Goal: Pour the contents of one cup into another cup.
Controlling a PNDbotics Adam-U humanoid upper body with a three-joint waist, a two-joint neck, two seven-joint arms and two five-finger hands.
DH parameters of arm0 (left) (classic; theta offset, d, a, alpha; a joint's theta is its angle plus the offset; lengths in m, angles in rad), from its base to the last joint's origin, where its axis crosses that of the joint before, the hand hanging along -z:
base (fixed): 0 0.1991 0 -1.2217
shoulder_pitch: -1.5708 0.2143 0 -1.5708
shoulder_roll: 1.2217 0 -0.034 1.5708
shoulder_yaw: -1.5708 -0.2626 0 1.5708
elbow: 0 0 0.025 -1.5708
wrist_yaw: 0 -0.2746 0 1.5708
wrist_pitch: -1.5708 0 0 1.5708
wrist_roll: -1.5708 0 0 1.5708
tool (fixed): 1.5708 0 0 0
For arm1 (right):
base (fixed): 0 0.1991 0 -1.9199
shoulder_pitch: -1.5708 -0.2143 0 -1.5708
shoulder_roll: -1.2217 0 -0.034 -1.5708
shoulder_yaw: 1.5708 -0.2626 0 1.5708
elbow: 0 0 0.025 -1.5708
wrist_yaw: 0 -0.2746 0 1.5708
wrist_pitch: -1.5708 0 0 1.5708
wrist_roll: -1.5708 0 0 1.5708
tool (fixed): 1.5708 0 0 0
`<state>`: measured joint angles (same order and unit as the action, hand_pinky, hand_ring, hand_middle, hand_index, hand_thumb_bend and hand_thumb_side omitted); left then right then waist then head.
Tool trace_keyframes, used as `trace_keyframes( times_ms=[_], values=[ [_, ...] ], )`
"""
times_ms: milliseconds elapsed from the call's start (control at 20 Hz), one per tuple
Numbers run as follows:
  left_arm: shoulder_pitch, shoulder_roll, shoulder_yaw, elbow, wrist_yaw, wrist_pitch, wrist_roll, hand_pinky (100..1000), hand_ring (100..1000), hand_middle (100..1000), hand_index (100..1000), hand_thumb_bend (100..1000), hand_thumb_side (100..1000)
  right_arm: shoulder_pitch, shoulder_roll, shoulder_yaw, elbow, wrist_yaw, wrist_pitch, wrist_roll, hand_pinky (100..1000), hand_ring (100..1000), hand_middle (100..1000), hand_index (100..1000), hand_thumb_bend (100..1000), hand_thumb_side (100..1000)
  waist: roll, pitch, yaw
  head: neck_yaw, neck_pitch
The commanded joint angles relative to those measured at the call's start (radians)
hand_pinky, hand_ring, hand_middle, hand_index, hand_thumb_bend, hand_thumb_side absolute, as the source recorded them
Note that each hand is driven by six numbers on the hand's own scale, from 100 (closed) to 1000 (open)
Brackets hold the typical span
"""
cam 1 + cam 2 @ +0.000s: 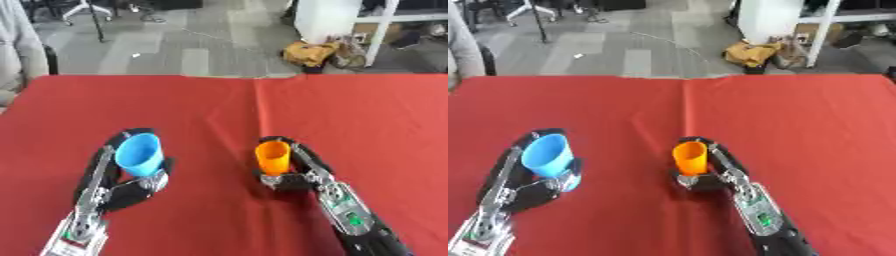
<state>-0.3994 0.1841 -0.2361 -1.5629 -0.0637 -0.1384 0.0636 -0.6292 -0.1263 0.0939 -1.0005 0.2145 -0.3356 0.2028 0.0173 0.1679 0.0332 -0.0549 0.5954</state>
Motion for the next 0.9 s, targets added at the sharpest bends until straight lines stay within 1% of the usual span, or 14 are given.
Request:
trace_keyframes(
  times_ms=[50, 200, 350, 550, 600, 650, 750, 900],
  values=[
    [-0.023, 0.019, 0.002, -0.034, 0.008, 0.003, -0.002, 548, 497, 499, 734, 393, 100, -0.004, 0.007, 0.016, -0.017, 0.001, 0.003, -0.016, 719, 412, 711, 790, 333, 100, 0.000, -0.012, 0.003, -0.002, -0.011],
    [-0.044, 0.047, 0.003, -0.045, 0.020, 0.012, -0.008, 546, 498, 499, 736, 403, 100, -0.005, 0.002, 0.027, -0.064, -0.018, 0.006, -0.012, 717, 405, 702, 783, 321, 100, -0.001, -0.013, 0.005, -0.004, -0.010],
    [-0.070, 0.081, 0.001, -0.058, 0.038, 0.026, -0.021, 544, 498, 498, 736, 410, 100, -0.006, -0.003, 0.043, -0.117, -0.041, 0.013, 0.011, 716, 401, 696, 780, 317, 100, 0.000, -0.015, 0.007, -0.005, -0.010],
    [-0.077, 0.092, 0.002, -0.067, 0.052, 0.036, -0.028, 544, 498, 498, 736, 410, 100, -0.005, -0.007, 0.048, -0.143, -0.056, 0.029, 0.025, 716, 401, 696, 780, 317, 100, 0.000, -0.016, 0.007, -0.005, -0.010],
    [-0.080, 0.095, 0.000, -0.070, 0.051, 0.036, -0.030, 542, 497, 497, 736, 440, 100, -0.007, -0.005, 0.050, -0.147, -0.056, 0.029, 0.028, 713, 395, 686, 773, 312, 100, 0.002, -0.018, 0.009, -0.008, -0.009],
    [-0.094, 0.109, -0.014, -0.082, 0.043, 0.032, -0.039, 541, 497, 497, 736, 441, 100, -0.018, 0.000, 0.064, -0.162, -0.055, 0.021, 0.037, 713, 395, 687, 773, 313, 100, 0.004, -0.024, 0.014, -0.014, -0.007],
    [-0.135, 0.151, -0.031, -0.095, 0.040, 0.043, -0.062, 541, 497, 496, 736, 442, 100, -0.022, -0.001, 0.105, -0.199, -0.063, 0.006, 0.063, 713, 395, 687, 773, 313, 100, 0.005, -0.026, 0.016, -0.016, -0.008],
    [-0.194, 0.221, -0.046, -0.113, 0.073, 0.056, -0.087, 537, 494, 493, 733, 449, 100, -0.035, 0.005, 0.164, -0.238, -0.087, 0.006, 0.109, 714, 397, 689, 773, 315, 100, 0.005, -0.027, 0.015, -0.018, -0.012]
  ],
)
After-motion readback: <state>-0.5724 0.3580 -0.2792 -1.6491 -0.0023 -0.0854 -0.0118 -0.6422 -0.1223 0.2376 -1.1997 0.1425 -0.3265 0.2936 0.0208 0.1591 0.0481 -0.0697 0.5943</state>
